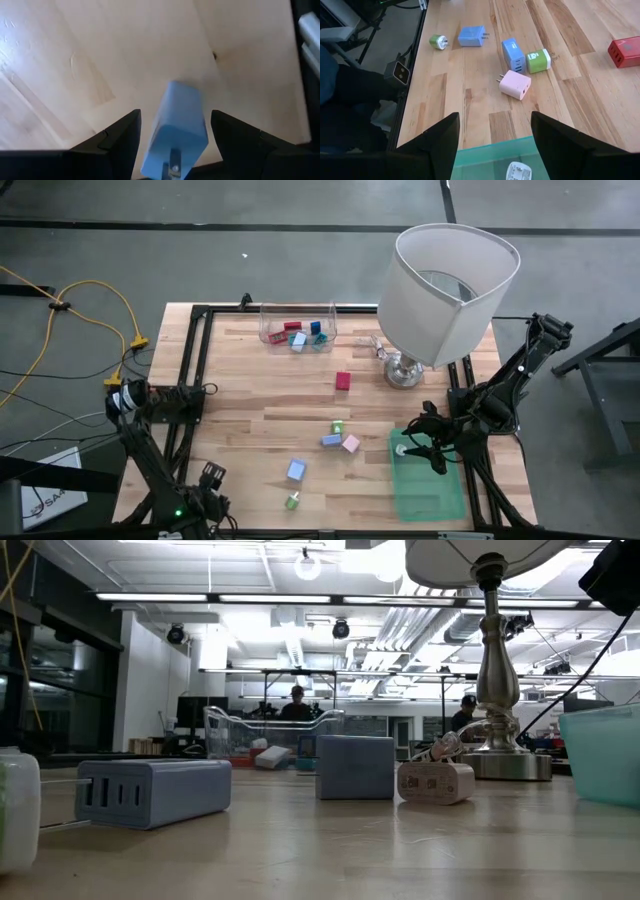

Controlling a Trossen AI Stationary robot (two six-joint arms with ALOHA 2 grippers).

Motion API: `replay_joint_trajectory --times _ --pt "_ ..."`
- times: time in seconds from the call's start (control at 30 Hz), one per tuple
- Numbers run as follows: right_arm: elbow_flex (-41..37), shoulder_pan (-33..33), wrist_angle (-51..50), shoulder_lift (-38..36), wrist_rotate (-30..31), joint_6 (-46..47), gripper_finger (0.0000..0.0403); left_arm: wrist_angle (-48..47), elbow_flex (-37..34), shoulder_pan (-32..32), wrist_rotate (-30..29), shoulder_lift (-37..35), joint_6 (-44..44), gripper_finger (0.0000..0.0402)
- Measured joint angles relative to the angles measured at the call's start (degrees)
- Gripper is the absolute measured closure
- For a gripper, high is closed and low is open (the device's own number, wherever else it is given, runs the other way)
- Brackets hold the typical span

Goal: Pick & Place Office items
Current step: Put the left light blue charger adapter into the green bin

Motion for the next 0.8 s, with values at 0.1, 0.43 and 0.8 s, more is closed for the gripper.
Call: replay_joint_trajectory --times 0.1,0.43,0.8 --pt "0.00 -0.02 0.00 0.00 0.00 0.01 0.0170 -1.08 0.00 -0.36 0.00 -0.02 0.13 0.0170" --pt "0.01 -0.01 0.00 0.00 0.00 0.02 0.0170 -2.37 0.00 -0.78 -0.73 -0.02 3.54 0.0170" --pt "0.02 -0.02 0.00 0.00 0.00 0.02 0.0170 -3.34 0.00 -0.96 -0.84 -0.02 3.54 0.0187"
